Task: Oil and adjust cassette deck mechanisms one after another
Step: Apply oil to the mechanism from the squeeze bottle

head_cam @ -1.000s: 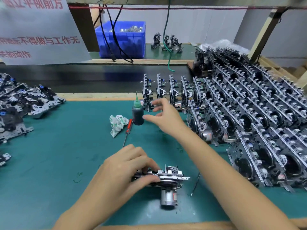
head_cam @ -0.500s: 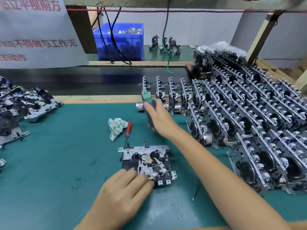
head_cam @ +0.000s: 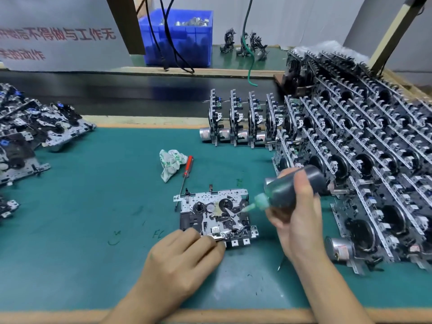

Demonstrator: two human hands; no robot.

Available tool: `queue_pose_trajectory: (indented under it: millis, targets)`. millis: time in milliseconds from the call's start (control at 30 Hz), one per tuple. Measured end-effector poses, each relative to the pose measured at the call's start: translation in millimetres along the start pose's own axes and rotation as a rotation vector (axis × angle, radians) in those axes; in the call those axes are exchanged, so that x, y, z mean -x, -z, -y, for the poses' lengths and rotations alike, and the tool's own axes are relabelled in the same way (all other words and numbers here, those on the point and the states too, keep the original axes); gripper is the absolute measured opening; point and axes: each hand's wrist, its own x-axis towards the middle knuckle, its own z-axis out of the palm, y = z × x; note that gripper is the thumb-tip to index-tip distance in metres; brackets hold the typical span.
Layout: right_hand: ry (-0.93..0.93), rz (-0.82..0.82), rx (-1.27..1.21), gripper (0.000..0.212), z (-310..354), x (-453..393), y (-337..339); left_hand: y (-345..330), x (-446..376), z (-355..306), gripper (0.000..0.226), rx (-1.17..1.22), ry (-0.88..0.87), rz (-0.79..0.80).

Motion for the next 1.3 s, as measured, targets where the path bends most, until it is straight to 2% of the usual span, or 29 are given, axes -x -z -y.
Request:
queue_pose_trajectory:
  millis: [100,233,267,333,400,833,1000,1067,1133,1233,1300]
  targets:
    - [0.024,-0.035,0.110,0.021,-7,5,-7,-1,1,0,0.016,0.001,0.013,-0.017]
    - [0.028,0.038,0.200,0.008,-10,6,-7,-1,1,0,0.017,-0.004,0.024,-0.031]
    - [0.027,0.052,0.208,0.013,-11,6,-7,-1,1,-1,0.018,-0.004,0.026,-0.034]
    - [0.045,0.061,0.234,0.037,-12,6,-8,-1,0,-1,0.019,0.001,0.028,-0.035]
    - [0.081,0.059,0.247,0.047,-13,6,-9,-1,0,-1,0.019,0.006,0.032,-0.035]
    - [0.153,0.115,0.215,0.036,-14,4,-5,0,-1,-3,0.017,-0.011,0.030,-0.042]
    - [0.123,0.074,0.097,0.021,-8,2,-7,-2,3,0,0.012,0.011,0.085,-0.050]
    - [0.140,0.087,0.020,0.033,-2,-5,-11,0,4,2,0.015,0.055,0.146,-0.047]
    - [0.152,0.128,0.140,0.048,6,-15,-18,4,-1,3,0.014,0.138,0.241,-0.038]
    - [0.120,0.272,0.491,0.038,5,-35,-33,16,-15,9,0.003,0.274,0.392,-0.009]
    - [0.091,0.409,0.688,0.041,-2,-51,-47,23,-24,17,0.011,0.356,0.473,0.043]
